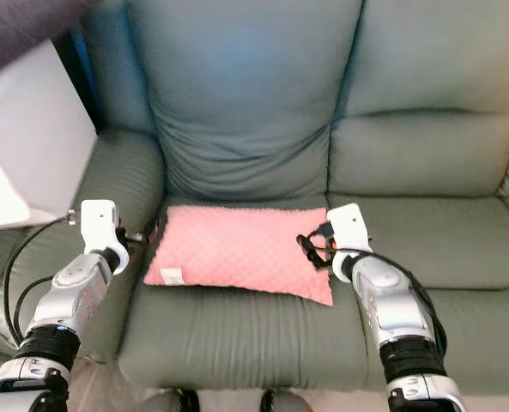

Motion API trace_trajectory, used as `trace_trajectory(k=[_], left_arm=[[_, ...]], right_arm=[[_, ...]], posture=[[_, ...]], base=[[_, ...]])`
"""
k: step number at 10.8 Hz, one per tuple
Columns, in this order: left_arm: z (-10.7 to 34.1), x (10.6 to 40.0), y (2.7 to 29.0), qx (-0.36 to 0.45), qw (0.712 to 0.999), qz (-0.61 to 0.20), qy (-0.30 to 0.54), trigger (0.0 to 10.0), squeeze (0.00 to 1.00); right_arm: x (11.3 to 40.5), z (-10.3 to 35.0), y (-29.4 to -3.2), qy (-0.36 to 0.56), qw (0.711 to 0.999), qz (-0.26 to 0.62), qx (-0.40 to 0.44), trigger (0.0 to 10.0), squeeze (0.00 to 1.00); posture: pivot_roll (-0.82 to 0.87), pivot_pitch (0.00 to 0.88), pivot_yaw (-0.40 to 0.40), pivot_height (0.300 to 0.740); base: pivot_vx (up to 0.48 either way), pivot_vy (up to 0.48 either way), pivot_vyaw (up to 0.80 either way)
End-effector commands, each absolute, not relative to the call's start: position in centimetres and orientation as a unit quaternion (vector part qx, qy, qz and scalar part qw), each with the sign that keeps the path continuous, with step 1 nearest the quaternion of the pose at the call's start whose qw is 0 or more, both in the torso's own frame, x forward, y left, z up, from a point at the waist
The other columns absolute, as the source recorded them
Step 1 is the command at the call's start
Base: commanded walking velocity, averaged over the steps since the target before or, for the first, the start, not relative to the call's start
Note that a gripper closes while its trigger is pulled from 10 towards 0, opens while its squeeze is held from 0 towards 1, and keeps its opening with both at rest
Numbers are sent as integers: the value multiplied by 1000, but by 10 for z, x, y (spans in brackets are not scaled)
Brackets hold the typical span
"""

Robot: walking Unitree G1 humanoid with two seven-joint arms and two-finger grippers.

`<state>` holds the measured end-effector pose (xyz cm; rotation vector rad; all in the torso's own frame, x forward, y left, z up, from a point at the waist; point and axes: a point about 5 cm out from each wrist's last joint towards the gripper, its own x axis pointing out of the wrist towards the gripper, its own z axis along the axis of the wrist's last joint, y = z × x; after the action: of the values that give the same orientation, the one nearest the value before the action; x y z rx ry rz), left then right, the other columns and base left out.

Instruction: Move the pillow to the sofa

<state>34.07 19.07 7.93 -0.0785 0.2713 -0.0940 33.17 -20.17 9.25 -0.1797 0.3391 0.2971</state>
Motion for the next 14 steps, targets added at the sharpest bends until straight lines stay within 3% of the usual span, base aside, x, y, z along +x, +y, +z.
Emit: trace_trajectory(k=[1,3,5,10,14], left_arm=[[74,337,201,-24,988,-36,148,10000,0],[67,332,223,-1,983,-20,182,10000,0],[71,336,221,-13,984,-27,178,10000,0],[50,336,170,-16,966,-111,232,10000,0],[51,343,167,-4,963,-103,247,10000,0]], right_arm=[[331,89,-207,175,973,126,-81,10000,0],[330,87,-214,175,982,70,-4,10000,0],[333,92,-214,161,985,55,10,10000,0],[317,70,-223,210,977,9,22,10000,0],[313,70,-233,241,969,-17,48,10000,0]], posture=[[-106,82,45,740],[-91,88,47,740],[-100,99,65,740],[-108,116,77,740],[-115,200,78,740]], base=[[0,0,0],[0,0,0],[0,0,0],[0,0,0],[0,0,0]])
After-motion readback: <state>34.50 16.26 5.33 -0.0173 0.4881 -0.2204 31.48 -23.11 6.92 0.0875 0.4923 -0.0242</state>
